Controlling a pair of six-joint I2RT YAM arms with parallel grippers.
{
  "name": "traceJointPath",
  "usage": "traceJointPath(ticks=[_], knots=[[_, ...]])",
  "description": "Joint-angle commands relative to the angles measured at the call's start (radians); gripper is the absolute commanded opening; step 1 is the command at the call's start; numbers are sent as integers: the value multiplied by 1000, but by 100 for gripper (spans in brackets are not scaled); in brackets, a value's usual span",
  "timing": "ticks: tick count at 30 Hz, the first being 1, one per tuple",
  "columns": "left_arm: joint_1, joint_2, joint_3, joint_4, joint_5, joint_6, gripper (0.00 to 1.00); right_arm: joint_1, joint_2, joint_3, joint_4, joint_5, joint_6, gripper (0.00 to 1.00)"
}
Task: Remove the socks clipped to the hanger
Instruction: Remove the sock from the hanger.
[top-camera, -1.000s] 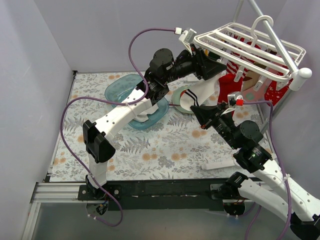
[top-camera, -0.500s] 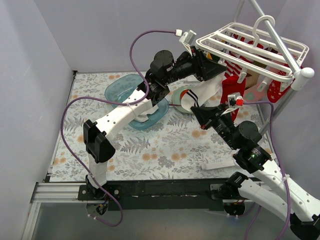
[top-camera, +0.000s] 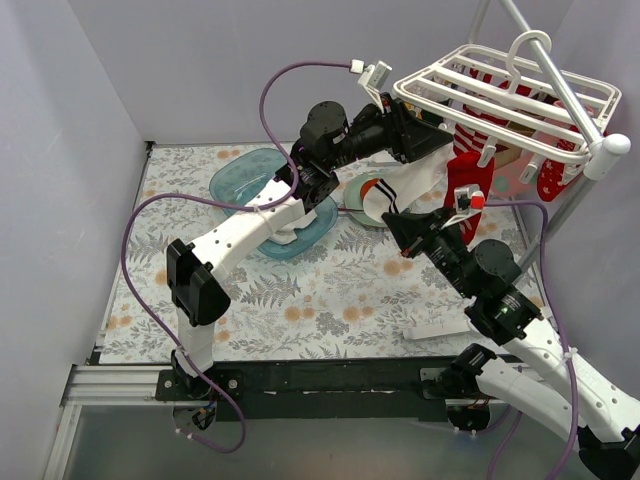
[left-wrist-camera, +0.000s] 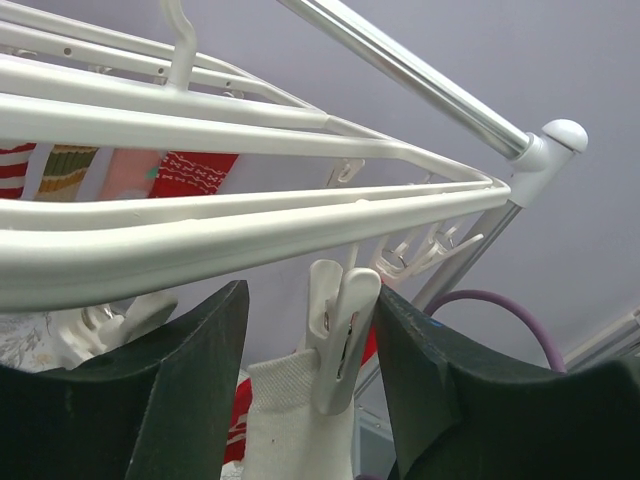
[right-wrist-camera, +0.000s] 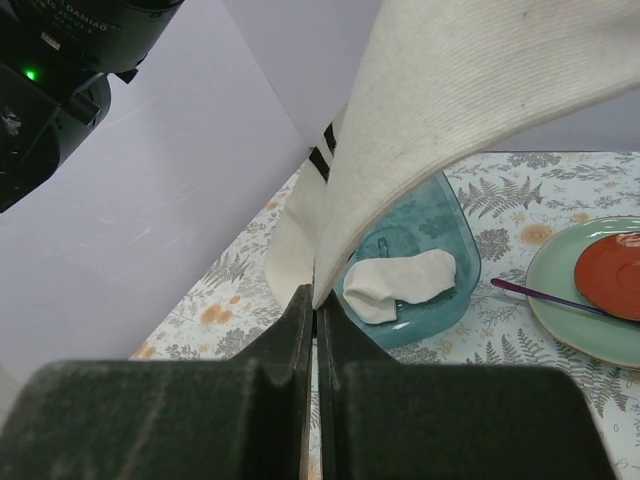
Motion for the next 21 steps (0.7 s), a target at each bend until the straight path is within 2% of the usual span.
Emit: traceJointPath(ticks=[1, 4, 10, 16, 21], knots=[[4, -94, -14, -31, -43, 36, 55, -4, 9, 8, 0, 1, 20, 1], [1, -129, -40, -41, -81, 67, 61, -5, 23, 24, -15, 4, 5, 1], [-16, -194, -80, -80, -170, 148, 64, -2, 55, 73, -49, 27, -38, 1], [-23, -194, -57, -130, -216, 191, 64, 41, 101, 120, -59, 90, -90, 1], [-34, -196, -51, -153, -259, 222, 57, 134, 146, 168, -96, 237, -129, 1]])
